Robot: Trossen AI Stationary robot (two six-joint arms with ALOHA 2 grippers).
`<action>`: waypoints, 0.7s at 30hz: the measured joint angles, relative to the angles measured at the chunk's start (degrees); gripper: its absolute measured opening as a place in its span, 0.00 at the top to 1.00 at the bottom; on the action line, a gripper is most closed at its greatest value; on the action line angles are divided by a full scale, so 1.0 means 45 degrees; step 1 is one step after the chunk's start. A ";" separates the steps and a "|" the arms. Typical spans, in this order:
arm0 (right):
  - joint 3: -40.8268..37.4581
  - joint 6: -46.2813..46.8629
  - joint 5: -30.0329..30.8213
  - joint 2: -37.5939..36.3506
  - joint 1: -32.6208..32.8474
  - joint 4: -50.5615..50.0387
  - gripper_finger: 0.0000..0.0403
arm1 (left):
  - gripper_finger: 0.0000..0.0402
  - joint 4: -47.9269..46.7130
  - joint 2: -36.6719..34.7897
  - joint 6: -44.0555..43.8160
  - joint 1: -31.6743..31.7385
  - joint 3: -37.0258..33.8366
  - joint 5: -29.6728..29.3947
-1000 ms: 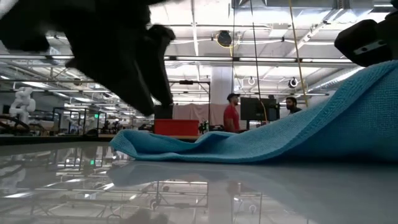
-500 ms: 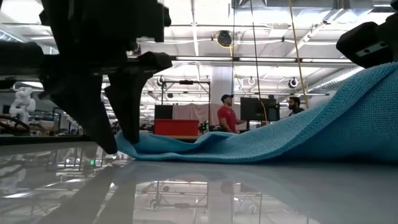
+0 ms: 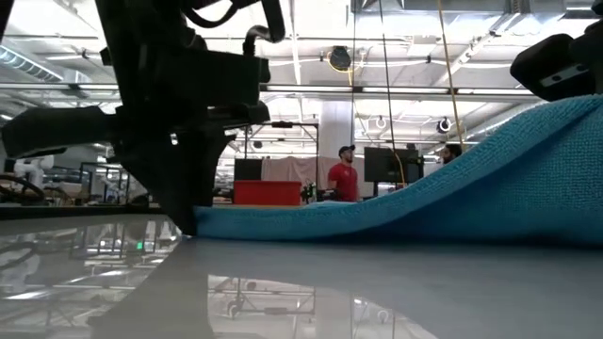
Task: Roll towel into tight, uniform cylinder
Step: Roll the blue towel
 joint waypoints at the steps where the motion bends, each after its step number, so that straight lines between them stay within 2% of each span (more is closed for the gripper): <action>1: 0.0000 0.0082 -0.0002 0.0000 -0.0001 -0.0051 1.00 | 0.90 -0.0005 0.0006 0.0079 0.0015 0.0000 0.0045; 3: 0.0000 0.0277 -0.0065 0.0000 0.0000 -0.0196 1.00 | 0.97 0.0028 0.0001 0.0340 0.0013 0.0004 0.0176; 9: 0.0000 0.0847 -0.0633 0.0000 0.0272 -0.0271 0.96 | 0.99 0.0132 0.0001 0.0374 0.0022 0.0005 0.0193; 12: 0.0000 0.0867 -0.0655 0.0000 0.0657 0.0080 0.86 | 0.99 0.0126 0.0001 0.0348 0.0022 0.0005 0.0193; 17: 0.0000 0.1472 -0.0576 0.0000 0.1112 0.0628 0.62 | 0.99 0.0126 0.0001 0.0343 0.0022 0.0005 0.0193; 21: 0.0000 0.2154 0.0953 0.0000 0.1171 0.0592 0.51 | 0.99 0.0140 0.0001 0.0343 0.0022 0.0005 0.0129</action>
